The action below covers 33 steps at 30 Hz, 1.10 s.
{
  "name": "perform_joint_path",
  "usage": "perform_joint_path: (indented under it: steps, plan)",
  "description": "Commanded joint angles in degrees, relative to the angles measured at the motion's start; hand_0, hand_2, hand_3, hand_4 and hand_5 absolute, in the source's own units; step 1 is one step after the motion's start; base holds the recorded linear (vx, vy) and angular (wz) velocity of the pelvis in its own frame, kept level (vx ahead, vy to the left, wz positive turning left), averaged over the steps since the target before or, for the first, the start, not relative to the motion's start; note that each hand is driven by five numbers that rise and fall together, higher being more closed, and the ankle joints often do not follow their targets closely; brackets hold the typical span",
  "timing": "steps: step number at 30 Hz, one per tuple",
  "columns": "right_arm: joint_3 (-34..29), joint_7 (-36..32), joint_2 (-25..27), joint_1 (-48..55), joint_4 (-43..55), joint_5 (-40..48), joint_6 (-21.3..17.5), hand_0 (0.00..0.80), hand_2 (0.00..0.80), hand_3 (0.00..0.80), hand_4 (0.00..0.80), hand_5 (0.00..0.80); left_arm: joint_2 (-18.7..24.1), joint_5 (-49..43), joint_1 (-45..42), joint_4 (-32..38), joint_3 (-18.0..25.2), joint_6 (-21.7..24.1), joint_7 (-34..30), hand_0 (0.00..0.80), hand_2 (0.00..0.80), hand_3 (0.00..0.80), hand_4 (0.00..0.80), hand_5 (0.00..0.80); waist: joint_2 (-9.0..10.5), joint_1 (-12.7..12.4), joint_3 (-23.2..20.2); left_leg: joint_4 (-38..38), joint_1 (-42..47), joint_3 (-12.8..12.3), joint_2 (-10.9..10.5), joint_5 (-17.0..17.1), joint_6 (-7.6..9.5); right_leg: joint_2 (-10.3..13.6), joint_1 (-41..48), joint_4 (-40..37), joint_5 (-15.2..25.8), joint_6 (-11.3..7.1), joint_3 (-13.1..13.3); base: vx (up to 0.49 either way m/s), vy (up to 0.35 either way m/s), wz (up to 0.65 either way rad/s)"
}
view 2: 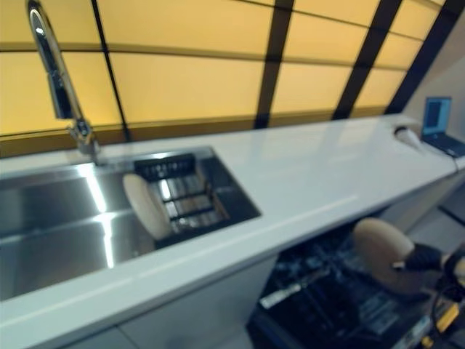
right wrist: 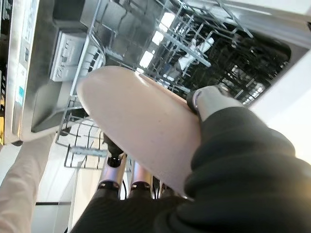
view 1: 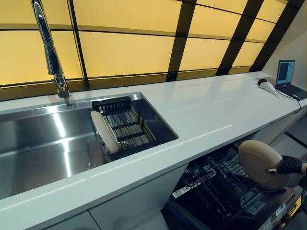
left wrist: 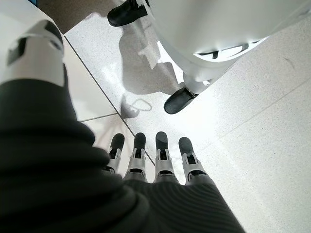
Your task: Take plates into dishwasher
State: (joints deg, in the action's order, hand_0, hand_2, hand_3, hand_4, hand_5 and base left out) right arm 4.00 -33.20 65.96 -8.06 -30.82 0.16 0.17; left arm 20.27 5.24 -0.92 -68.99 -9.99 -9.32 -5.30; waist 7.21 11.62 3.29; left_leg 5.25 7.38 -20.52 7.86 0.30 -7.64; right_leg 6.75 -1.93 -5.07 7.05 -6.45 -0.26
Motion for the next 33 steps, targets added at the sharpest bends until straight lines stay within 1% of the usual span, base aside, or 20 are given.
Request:
perform_joint_path:
  steps: [1,3,7,11,17,21,24,25,26,29,30,33]
  plan:
    - [0.1,2.6,-1.1,-3.8,-2.5,-3.7,-1.7,0.800,0.800,0.800,0.800,0.800,0.6,-2.1,3.2,-1.7,-0.3,0.3,-0.5,0.000,0.000,0.000,0.000,0.000,0.35,-2.2,0.3,-1.4,1.8,1.2,-0.4,-2.2,3.22,2.2,-0.3,1.0,1.7,-4.60,-1.7,0.000,0.000,0.00]
    - [0.2,2.6,-1.4,-3.6,-2.5,-4.3,-1.3,0.800,0.800,0.800,0.800,0.800,0.7,-2.2,3.1,-1.7,-0.2,0.3,-0.6,0.000,0.000,0.000,0.000,0.000,0.30,-2.2,0.3,-1.4,1.8,1.3,-0.4,-2.2,3.21,2.2,-0.3,1.0,1.7,-4.61,-1.7,0.000,0.000,0.00]
    - [1.4,5.0,-4.3,-3.5,-3.7,-7.7,-0.1,0.800,0.800,0.800,0.800,0.800,0.8,-2.3,3.3,-1.4,-0.6,0.6,-0.8,0.000,0.000,0.000,0.000,0.000,-0.13,-2.6,0.5,-1.3,1.8,1.5,-0.4,-2.2,3.15,2.4,-0.2,1.0,1.6,-4.69,-2.1,0.000,0.000,0.00]
    - [2.7,6.0,-6.4,-4.5,-4.6,-8.1,1.4,0.800,0.800,0.800,0.800,0.800,0.9,-2.1,3.7,-1.4,-1.0,0.8,-1.2,0.000,0.000,0.000,0.000,0.000,-0.52,-2.8,0.7,-1.3,1.8,1.7,-0.5,-2.2,3.14,2.5,-0.4,1.0,1.6,-4.73,-2.2,0.000,0.000,0.00]
    - [4.2,8.5,-9.3,-6.1,-7.7,-9.6,2.1,0.800,0.800,0.800,0.800,0.800,0.7,-1.8,4.1,-0.9,-1.8,1.8,-1.8,0.000,0.000,0.000,0.000,0.000,-1.21,-3.4,1.1,-1.4,1.7,2.2,-0.6,-2.4,3.18,2.9,-0.5,1.0,1.4,-4.74,-2.4,-0.003,-0.005,0.00]
    - [5.6,10.2,-11.8,-7.8,-10.3,-9.6,2.6,0.800,0.800,0.800,0.800,0.800,0.8,-0.4,4.5,0.0,-2.9,2.6,-2.8,0.000,0.000,0.000,0.000,0.000,-2.19,-3.9,1.6,-1.4,1.4,2.8,-0.9,-2.4,3.21,3.4,-0.8,1.0,1.4,-4.71,-2.5,-0.014,-0.022,0.05]
    - [6.2,10.6,-12.6,-8.8,-11.1,-9.8,2.8,0.800,0.800,0.800,0.800,0.800,0.7,0.2,4.6,0.5,-3.2,2.9,-2.9,0.000,0.000,0.000,0.000,0.000,-2.72,-4.1,1.9,-1.5,1.0,3.1,-1.1,-2.3,3.14,3.7,-1.0,1.0,1.4,-4.69,-2.5,-0.032,-0.012,0.06]
    - [6.7,10.8,-13.2,-9.8,-12.2,-10.6,2.9,0.800,0.800,0.800,0.800,0.800,0.6,0.8,4.8,0.8,-3.7,3.0,-2.9,0.000,0.000,0.000,0.000,0.000,-3.23,-4.3,2.2,-1.5,0.7,3.4,-1.3,-2.3,3.09,3.9,-1.3,1.0,1.4,-4.63,-2.5,-0.039,-0.002,0.04]
    - [6.8,10.9,-13.2,-9.9,-12.2,-10.6,2.9,0.800,0.800,0.800,0.800,0.800,0.6,0.8,4.8,0.8,-3.6,3.0,-2.9,0.000,0.000,0.000,0.000,0.000,-3.23,-4.3,2.2,-1.5,0.6,3.4,-1.3,-2.3,3.09,3.9,-1.3,1.0,1.4,-4.63,-2.5,-0.042,0.003,0.06]
    - [8.2,11.1,-14.5,-11.9,-15.7,-11.2,2.6,0.800,0.800,0.800,0.800,0.800,0.5,1.5,4.9,0.9,-4.1,3.4,-3.1,0.000,0.000,0.000,0.000,0.000,-4.44,-4.9,2.8,-1.4,0.0,4.3,-1.7,-2.2,2.95,4.3,-1.4,0.9,1.2,-4.48,-2.7,-0.022,-0.002,0.10]
    - [8.3,11.1,-14.5,-12.0,-15.8,-11.2,2.6,0.800,0.800,0.800,0.800,0.800,0.5,1.5,4.9,0.9,-4.1,3.4,-3.1,0.000,0.000,0.000,0.000,0.000,-4.45,-4.9,2.8,-1.4,0.0,4.3,-1.7,-2.2,2.95,4.3,-1.4,0.9,1.2,-4.48,-2.7,-0.016,-0.010,0.08]
    - [9.4,11.4,-15.1,-13.6,-18.4,-11.5,2.4,0.800,0.800,0.800,0.800,0.800,0.6,2.0,4.8,1.1,-4.5,3.7,-3.3,0.000,0.000,0.000,0.000,0.000,-5.36,-5.4,3.3,-1.4,-0.5,5.0,-2.0,-2.1,2.87,4.7,-1.6,0.8,1.1,-4.42,-3.0,-0.013,-0.009,0.05]
